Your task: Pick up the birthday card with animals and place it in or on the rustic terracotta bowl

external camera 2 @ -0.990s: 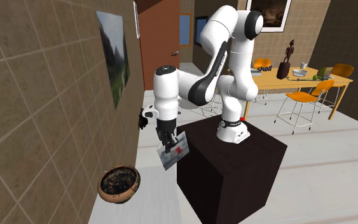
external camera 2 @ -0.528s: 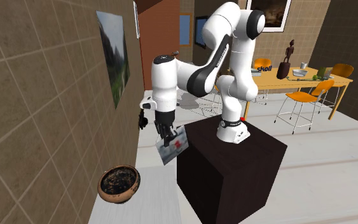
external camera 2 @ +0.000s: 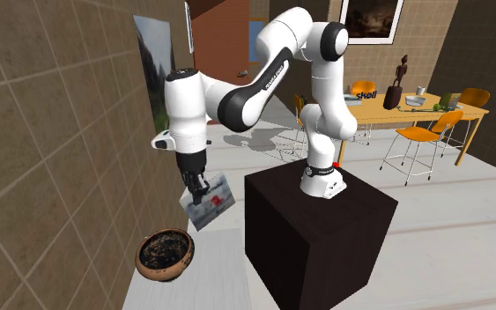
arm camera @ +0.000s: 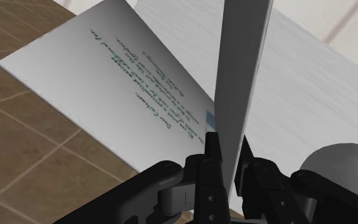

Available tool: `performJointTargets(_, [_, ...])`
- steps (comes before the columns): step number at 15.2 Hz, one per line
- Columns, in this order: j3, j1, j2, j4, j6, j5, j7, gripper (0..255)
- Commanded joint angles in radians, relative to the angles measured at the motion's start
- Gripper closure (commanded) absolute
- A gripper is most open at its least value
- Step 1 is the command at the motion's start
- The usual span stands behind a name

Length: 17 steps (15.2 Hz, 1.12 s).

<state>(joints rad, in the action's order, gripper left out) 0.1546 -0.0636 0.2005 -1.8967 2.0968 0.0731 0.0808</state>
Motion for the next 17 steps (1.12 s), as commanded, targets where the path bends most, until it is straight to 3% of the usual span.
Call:
performJointTargets(1, [-0.009, 0.009, 0.058, 0.102, -0.044, 0.006, -0.02, 255])
performJointTargets(6, [-0.024, 0.013, 0.245, 0.419, -0.173, 0.022, -0.051, 255])
performJointTargets(7, [-0.028, 0.012, 0.307, 0.525, -0.218, 0.026, -0.06, 255])
performJointTargets(17, [-0.031, 0.013, 0.337, 0.437, -0.1, 0.032, -0.052, 255])
